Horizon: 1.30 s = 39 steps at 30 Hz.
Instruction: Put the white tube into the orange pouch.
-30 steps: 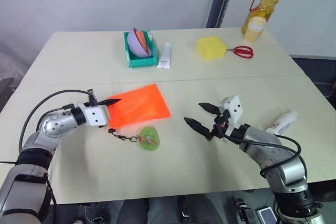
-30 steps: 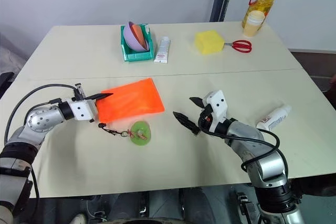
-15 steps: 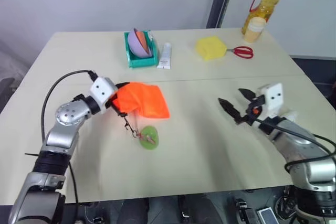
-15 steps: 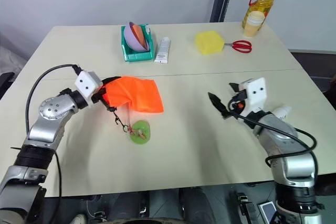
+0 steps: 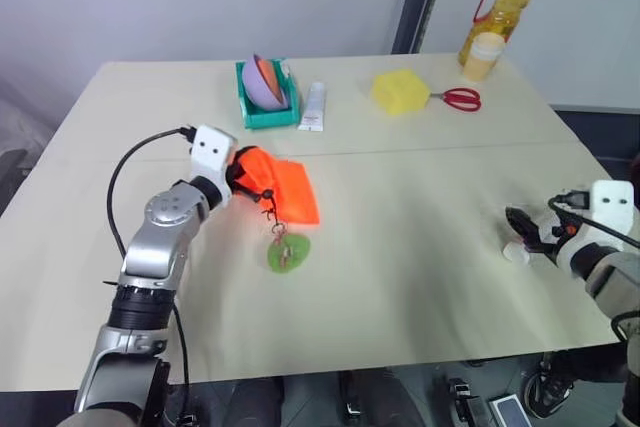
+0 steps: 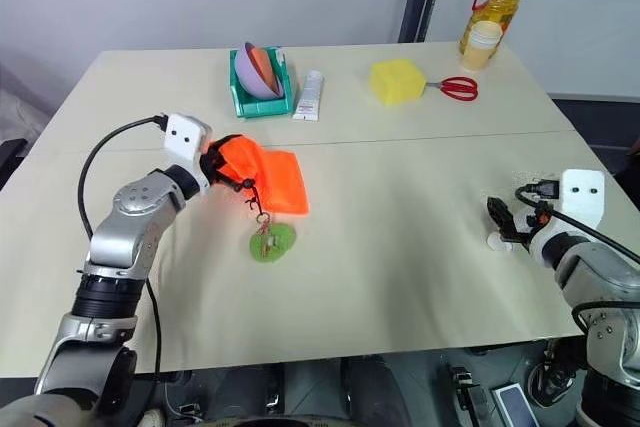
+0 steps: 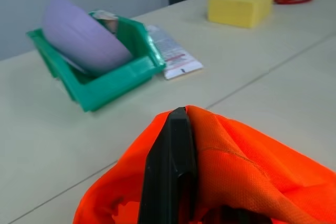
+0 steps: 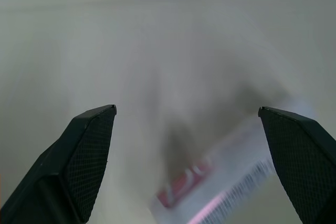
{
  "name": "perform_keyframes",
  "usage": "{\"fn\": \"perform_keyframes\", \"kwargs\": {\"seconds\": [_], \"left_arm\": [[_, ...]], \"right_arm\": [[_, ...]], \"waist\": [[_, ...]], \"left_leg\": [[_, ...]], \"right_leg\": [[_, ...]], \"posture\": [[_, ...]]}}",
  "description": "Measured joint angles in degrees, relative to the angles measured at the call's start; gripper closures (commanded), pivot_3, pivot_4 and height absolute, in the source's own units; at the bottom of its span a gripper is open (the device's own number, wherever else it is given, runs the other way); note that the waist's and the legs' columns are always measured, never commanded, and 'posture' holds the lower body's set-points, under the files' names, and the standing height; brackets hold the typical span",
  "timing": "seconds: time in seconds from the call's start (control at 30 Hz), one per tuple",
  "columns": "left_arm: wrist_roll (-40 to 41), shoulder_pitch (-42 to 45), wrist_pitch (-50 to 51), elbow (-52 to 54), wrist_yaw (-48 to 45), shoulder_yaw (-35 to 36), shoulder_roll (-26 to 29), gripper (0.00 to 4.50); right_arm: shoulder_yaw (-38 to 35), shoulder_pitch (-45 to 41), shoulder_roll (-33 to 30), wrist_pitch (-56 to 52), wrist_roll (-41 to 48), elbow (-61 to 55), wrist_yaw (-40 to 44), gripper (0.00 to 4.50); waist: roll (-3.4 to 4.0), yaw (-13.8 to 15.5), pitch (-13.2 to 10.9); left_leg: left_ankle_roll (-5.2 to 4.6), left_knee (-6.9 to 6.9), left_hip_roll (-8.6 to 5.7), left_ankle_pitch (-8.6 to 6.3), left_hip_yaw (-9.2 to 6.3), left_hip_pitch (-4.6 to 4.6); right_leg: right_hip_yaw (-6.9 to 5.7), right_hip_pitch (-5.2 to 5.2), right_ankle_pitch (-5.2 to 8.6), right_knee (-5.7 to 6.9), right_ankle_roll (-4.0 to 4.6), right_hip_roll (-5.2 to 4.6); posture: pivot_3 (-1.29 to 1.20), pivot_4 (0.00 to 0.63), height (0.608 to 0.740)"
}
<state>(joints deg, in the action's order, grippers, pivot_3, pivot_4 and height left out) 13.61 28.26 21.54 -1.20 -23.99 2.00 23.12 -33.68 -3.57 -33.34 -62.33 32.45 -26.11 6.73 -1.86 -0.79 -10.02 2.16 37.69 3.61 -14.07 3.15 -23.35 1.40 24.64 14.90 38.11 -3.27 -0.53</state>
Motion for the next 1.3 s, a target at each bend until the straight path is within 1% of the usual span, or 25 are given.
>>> {"fn": "perform_keyframes", "kwargs": {"seconds": [0.07,0.17,0.27,0.4,0.5,0.6,0.67,0.73,0.77,0.8,0.9,1.07,1.13,1.2,1.3], "left_arm": [[0.09,0.41,0.48,-0.01,0.41,0.11,-0.41,4.41],[0.09,0.81,0.52,0.07,0.79,0.13,-0.92,4.41],[-0.75,0.89,0.52,0.09,4.67,1.37,-2.90,4.41],[-2.19,1.13,0.55,0.35,12.08,3.46,-6.33,4.41],[-4.98,0.90,0.43,1.68,16.59,3.59,-7.14,4.41],[-6.92,-0.40,1.53,5.00,20.64,3.50,-9.62,4.50],[-7.22,-2.49,3.89,7.72,20.30,1.75,-10.22,4.50],[-6.90,-4.89,7.26,10.66,18.22,-1.17,-10.22,4.50],[-6.59,-5.81,9.27,11.95,16.97,-2.42,-10.14,4.50],[-6.19,-6.35,11.18,12.99,15.88,-3.42,-9.86,4.50],[-5.21,-6.89,16.36,15.80,13.05,-4.06,-7.90,4.50],[-2.72,-7.33,22.84,18.24,9.23,-3.31,-4.90,4.50],[-0.01,-6.58,25.73,18.29,7.93,-0.88,-4.63,4.50],[2.83,-3.73,28.62,17.77,7.75,2.30,-5.34,4.50],[6.35,2.09,31.21,17.43,7.64,6.28,-5.79,4.50]], "right_arm": [[0.01,-1.44,3.09,-3.15,-1.57,-0.54,-4.61,0.00],[0.17,-2.98,6.08,-6.65,-4.26,-0.51,-9.91,0.00],[-0.73,-5.71,9.82,-8.30,-6.66,0.76,-13.81,0.00],[-0.58,-6.62,13.14,-8.66,-9.43,3.31,-16.57,0.00],[-0.65,-7.54,14.86,-8.34,-10.75,4.32,-17.28,0.00],[-0.26,-8.42,15.69,-6.86,-11.92,5.45,-17.39,0.82],[0.37,-8.75,16.09,-5.70,-12.44,6.12,-17.25,1.76],[0.78,-8.95,16.14,-5.13,-13.22,6.47,-17.04,2.83],[1.22,-9.01,16.09,-4.79,-13.54,6.50,-16.91,3.23],[1.76,-9.01,15.85,-4.61,-13.81,6.51,-16.56,3.50],[6.59,-7.83,12.70,-3.37,-14.68,6.55,-13.25,3.50],[17.19,-6.36,7.22,2.94,-15.60,5.41,-4.17,3.50],[23.50,-5.81,3.83,7.12,-15.45,2.69,2.33,3.50],[27.99,-5.83,2.17,10.38,-14.73,-0.65,7.91,3.50],[33.37,-7.06,2.60,13.19,-11.92,-4.52,14.11,3.50]], "waist": [[0.00,0.03,0.00],[0.01,0.06,0.00],[0.01,0.06,0.00],[0.01,0.08,0.00],[0.01,-0.02,0.00],[0.02,-0.05,0.01],[0.02,-0.07,0.01],[0.02,-0.03,0.01],[0.02,-0.03,0.01],[0.02,-0.08,0.01],[0.04,-0.45,0.01],[0.05,-0.54,0.01],[0.05,-0.42,-0.01],[0.00,-0.32,-0.04],[-0.01,0.01,-0.04]], "left_leg": [[0.00,0.00,-0.01,0.00,0.00,-0.01],[0.00,0.00,-0.04,0.00,0.00,-0.02],[0.00,0.00,-0.03,0.00,-0.01,-0.03],[0.00,0.00,-0.05,0.00,-0.03,-0.06],[0.00,-0.01,-0.05,0.00,-0.05,-0.05],[0.00,-0.01,-0.04,0.00,-0.05,-0.05],[0.00,-0.02,-0.04,0.00,-0.04,-0.04],[0.00,-0.01,-0.05,0.00,-0.04,-0.05],[0.00,-0.01,-0.05,0.00,-0.04,-0.05],[0.00,-0.01,-0.05,0.00,-0.04,-0.05],[-0.01,-0.03,-0.05,0.00,-0.04,0.00],[-0.01,-0.15,-0.05,0.00,-0.10,0.01],[-0.01,-0.17,-0.05,0.00,-0.10,-0.01],[-0.01,-0.16,-0.05,0.00,-0.17,-0.04],[-0.01,-0.15,-0.12,0.00,-0.19,-0.05]], "right_leg": [[0.00,0.00,0.00,0.00,0.00,0.00],[0.00,0.00,0.00,-0.01,0.00,-0.03],[0.00,0.00,0.00,-0.02,-0.01,-0.03],[0.01,0.00,0.01,-0.02,-0.02,-0.03],[0.01,0.01,0.01,-0.03,-0.02,-0.02],[0.01,0.01,0.01,-0.03,-0.02,-0.02],[0.01,0.00,0.01,-0.03,-0.02,-0.02],[0.01,0.00,0.01,-0.03,-0.02,-0.03],[0.01,0.00,0.01,-0.03,-0.02,-0.03],[0.00,0.00,0.01,-0.04,-0.02,-0.02],[0.01,0.01,0.02,-0.03,-0.01,0.00],[0.01,0.04,0.04,-0.05,-0.02,0.04],[0.00,0.07,0.05,-0.06,-0.04,0.04],[-0.06,0.07,0.05,-0.07,-0.05,0.04],[-0.08,0.04,0.07,-0.10,-0.08,0.00]], "posture": [[0.00,0.150,0.726],[0.00,0.150,0.726],[0.00,0.150,0.726],[0.00,0.150,0.726],[0.00,0.150,0.726],[0.00,0.150,0.726],[0.00,0.150,0.726],[0.00,0.150,0.726],[0.00,0.150,0.726],[0.00,0.150,0.726],[0.00,0.150,0.726],[0.00,0.150,0.726],[0.00,0.150,0.726],[0.00,0.150,0.726],[0.00,0.150,0.726]]}}
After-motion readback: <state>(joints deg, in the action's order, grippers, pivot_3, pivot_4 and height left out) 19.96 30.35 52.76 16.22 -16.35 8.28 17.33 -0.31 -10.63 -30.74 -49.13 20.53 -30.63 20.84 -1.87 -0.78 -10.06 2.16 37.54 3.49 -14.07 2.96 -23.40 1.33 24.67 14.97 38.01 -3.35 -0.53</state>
